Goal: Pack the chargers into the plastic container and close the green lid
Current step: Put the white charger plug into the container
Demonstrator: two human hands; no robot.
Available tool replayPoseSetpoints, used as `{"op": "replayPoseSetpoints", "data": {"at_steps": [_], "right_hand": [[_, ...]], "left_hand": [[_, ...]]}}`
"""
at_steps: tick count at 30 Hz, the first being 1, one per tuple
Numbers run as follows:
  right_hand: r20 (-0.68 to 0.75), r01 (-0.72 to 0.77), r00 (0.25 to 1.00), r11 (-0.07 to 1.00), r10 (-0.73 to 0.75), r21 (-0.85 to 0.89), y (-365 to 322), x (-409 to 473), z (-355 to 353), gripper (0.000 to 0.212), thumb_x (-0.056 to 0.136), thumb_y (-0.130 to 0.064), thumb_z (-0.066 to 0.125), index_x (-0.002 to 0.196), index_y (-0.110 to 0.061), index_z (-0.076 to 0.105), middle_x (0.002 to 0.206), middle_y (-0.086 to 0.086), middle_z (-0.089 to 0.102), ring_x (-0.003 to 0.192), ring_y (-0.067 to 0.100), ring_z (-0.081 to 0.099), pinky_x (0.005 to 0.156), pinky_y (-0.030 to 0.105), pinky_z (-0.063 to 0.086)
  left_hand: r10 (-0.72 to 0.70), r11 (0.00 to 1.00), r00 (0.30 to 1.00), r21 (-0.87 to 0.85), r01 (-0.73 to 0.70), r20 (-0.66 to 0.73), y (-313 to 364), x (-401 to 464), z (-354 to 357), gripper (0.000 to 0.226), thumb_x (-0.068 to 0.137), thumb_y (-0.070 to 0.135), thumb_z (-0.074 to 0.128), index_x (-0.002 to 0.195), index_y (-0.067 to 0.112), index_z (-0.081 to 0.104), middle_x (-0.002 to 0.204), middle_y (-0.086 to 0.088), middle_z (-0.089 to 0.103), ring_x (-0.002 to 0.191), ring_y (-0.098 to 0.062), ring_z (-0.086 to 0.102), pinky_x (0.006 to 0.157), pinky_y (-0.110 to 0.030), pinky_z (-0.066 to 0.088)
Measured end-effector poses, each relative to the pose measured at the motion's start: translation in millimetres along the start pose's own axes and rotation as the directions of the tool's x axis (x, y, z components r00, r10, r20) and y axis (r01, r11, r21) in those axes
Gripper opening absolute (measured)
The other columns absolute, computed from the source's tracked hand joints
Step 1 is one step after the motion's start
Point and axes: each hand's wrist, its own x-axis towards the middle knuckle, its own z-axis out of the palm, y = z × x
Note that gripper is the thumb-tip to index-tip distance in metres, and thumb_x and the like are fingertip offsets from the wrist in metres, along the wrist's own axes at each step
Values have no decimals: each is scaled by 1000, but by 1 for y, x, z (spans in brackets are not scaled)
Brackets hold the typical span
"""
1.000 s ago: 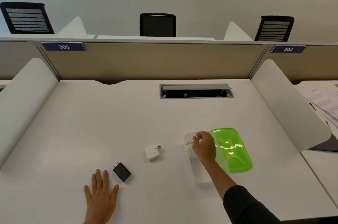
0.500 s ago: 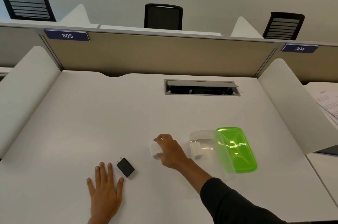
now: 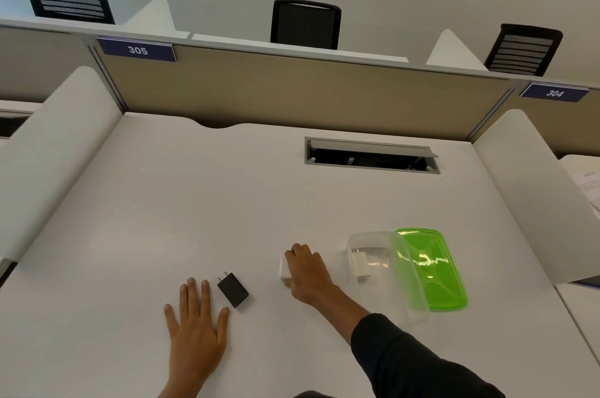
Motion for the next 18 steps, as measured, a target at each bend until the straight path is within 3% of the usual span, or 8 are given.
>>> {"op": "replayPoseSetpoints", "data": {"at_steps": [5, 11, 15, 18], "right_hand": [[-125, -41, 991, 992, 56, 120, 12, -2, -21, 53, 92, -39, 72, 135, -16, 52, 134, 3, 53, 123, 26, 53, 99, 42, 49], [-273, -173, 924, 929, 269, 328, 62, -14, -71, 55, 87, -44, 76, 131, -17, 57, 130, 0, 56, 122, 25, 52, 99, 43, 52], [-265, -287, 896, 920, 357, 268, 109, -37, -88, 58, 85, -44, 77, 133, -17, 57, 130, 1, 57, 123, 27, 53, 99, 46, 51], [-211, -357, 901, 924, 380, 136, 138, -58, -90, 59, 86, -45, 76, 136, -21, 55, 133, -2, 57, 127, 25, 51, 100, 44, 49]], "left_hand": [[-1, 1000, 1000, -10, 1, -8, 1, -1, -2, 82, 101, 63, 16, 169, 19, 1, 180, -8, -5, 167, -26, -2, 132, -63, 8], [-5, 1000, 1000, -20, 5, -7, 6, -5, -10, 84, 99, 62, 17, 168, 15, 8, 179, -10, 0, 167, -28, 4, 131, -63, 10], [5, 999, 1000, -41, -5, -17, 11, -6, -16, 88, 97, 63, 15, 166, 11, 22, 177, -15, 14, 165, -32, 17, 129, -65, 15], [11, 998, 1000, -56, -12, -29, 11, -5, -16, 97, 94, 71, -2, 166, 11, 23, 177, -15, 15, 165, -32, 17, 129, -64, 13]]}}
